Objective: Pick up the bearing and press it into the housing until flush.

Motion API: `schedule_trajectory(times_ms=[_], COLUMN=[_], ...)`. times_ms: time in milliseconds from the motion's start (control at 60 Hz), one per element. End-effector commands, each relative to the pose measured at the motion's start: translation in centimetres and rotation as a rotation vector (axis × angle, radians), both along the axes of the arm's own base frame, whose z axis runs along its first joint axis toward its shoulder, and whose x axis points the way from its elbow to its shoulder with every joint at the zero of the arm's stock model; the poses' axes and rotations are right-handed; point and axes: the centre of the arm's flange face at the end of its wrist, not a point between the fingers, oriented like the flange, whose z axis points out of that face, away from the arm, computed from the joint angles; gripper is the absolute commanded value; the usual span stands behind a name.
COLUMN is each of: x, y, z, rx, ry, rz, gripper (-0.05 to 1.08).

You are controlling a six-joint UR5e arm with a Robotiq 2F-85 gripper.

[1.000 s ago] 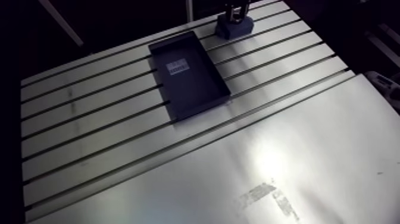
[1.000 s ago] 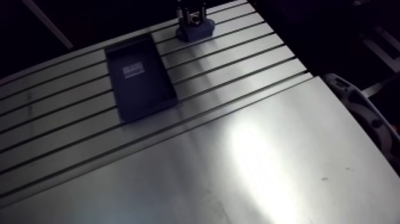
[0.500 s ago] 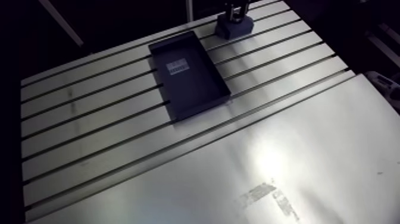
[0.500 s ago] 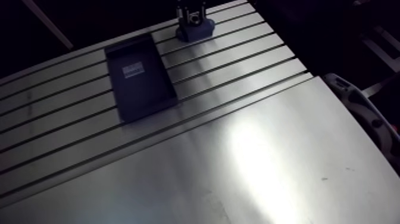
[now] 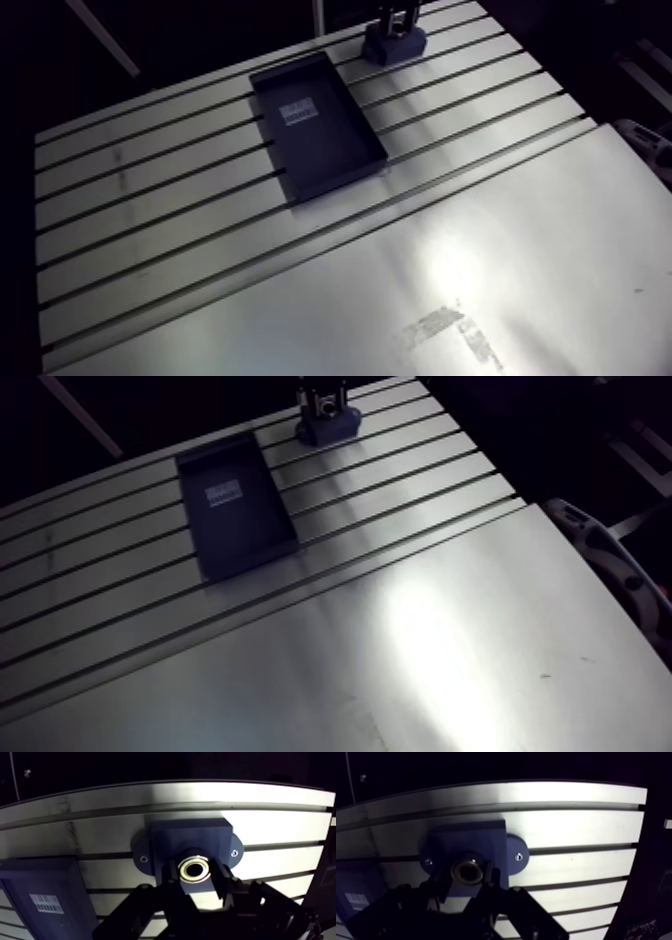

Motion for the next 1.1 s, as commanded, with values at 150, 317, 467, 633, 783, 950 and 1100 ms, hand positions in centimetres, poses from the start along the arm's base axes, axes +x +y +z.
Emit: schedule_trajectory(times_ms=[150, 317, 467, 633, 783, 950, 1100], x=[0.1, 0.1, 0.1, 0.2, 0.3, 0.1, -0.2], y=[0.0, 0.0, -0.1, -0.1, -0.2, 0.1, 0.3], z=[-0.2, 0.6, 1.9, 3.6, 4.4, 4.4, 4.3], rx=[0.006, 0.012, 0.021, 0.028, 0.02, 0.011, 0.011], ry=[-0.006, 0.006, 0.022, 0.043, 0.034, 0.034, 0.036], rz=[0.001, -0.002, -0.008, -0.012, -0.014, -0.013, -0.016], gripper=[0.58, 0.0, 0.0, 0.0, 0.16, 0.97, 1.08])
